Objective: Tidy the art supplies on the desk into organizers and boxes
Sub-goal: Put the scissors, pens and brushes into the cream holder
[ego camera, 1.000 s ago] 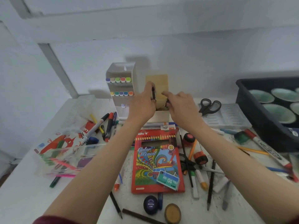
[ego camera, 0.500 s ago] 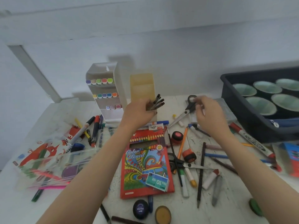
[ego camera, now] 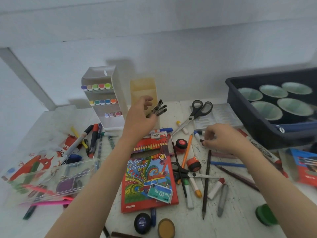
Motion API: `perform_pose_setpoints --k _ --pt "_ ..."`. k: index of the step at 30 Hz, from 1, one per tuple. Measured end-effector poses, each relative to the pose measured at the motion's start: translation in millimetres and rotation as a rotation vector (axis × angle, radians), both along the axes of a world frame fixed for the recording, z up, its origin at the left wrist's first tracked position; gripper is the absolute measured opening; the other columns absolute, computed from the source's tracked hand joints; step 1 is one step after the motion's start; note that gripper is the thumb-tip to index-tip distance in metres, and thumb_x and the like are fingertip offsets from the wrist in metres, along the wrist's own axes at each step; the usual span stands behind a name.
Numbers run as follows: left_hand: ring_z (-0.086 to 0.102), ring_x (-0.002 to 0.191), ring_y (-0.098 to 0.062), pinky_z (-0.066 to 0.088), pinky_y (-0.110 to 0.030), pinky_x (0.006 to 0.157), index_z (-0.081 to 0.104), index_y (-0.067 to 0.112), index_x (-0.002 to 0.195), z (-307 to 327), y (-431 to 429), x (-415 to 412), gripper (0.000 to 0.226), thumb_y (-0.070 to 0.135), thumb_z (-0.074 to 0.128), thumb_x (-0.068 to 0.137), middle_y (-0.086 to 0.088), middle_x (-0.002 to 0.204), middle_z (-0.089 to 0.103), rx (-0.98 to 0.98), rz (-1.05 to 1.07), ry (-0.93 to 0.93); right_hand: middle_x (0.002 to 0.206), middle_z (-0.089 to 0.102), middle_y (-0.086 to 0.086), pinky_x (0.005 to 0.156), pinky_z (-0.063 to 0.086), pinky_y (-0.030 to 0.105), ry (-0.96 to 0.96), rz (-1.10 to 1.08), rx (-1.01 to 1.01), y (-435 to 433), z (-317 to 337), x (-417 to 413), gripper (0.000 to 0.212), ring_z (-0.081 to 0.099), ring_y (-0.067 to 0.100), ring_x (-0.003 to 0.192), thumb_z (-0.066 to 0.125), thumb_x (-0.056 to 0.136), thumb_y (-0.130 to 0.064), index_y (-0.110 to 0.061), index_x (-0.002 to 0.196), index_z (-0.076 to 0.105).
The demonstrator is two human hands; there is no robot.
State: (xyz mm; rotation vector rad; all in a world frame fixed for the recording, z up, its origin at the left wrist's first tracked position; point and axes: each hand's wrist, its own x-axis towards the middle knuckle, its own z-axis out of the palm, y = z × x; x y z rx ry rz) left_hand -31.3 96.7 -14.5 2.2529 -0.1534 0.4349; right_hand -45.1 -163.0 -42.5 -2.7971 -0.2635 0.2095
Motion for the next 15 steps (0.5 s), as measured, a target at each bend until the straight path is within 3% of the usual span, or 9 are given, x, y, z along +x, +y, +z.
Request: perform_pose_setpoints --k 3,6,9,12,15 --pt "0.050 0.097 -0.005 0.034 -0.003 0.074 0.049 0.018 0.122 -1 4 -2 0.044 0.000 0.057 0.083 0.009 0.103 0.054 -0.021 0.010 0.007 0.086 0.060 -0.009 0.069 0.049 0.029 -0.030 0.006 0.052 7 7 1 0.012 0.054 0.007 0.078 0.066 0.083 -0.034 -0.027 0.082 0.056" --pt "0.050 0.094 -0.003 0.035 0.004 0.070 0.050 0.018 0.121 -3 8 -4 0.043 -0.003 0.054 0.084 0.008 0.101 0.054 -0.034 0.019 0.007 0.081 0.056 -0.013 0.060 0.042 0.021 -0.181 0.048 0.141 22 25 3 0.013 0.051 0.001 0.071 0.061 0.088 -0.030 -0.023 0.090 0.050" --pt "0.050 0.093 -0.001 0.036 0.003 0.070 0.050 0.018 0.121 -3 13 -5 0.044 -0.006 0.049 0.084 0.008 0.100 0.054 -0.028 0.023 0.019 0.081 0.057 -0.014 0.065 0.046 0.021 -0.341 0.115 0.265 44 50 3 0.013 0.056 0.004 0.072 0.059 0.091 -0.026 -0.023 0.100 0.051" --pt "0.050 0.095 -0.004 0.035 -0.002 0.073 0.050 0.017 0.122 -4 17 -7 0.047 -0.010 0.044 0.084 0.006 0.101 0.055 -0.015 0.021 0.027 0.086 0.060 -0.008 0.071 0.050 0.031 -0.601 0.202 0.335 70 72 -2 0.013 0.057 0.012 0.078 0.059 0.091 -0.020 -0.016 0.103 0.057" --pt "0.051 0.097 -0.005 0.035 -0.005 0.078 0.049 0.017 0.121 -3 20 -10 0.047 -0.011 0.043 0.085 0.006 0.101 0.056 -0.024 0.034 0.024 0.082 0.065 -0.001 0.074 0.040 0.029 -0.973 0.263 0.401 95 88 -8 0.009 0.058 0.018 0.077 0.063 0.088 -0.013 -0.008 0.095 0.063"
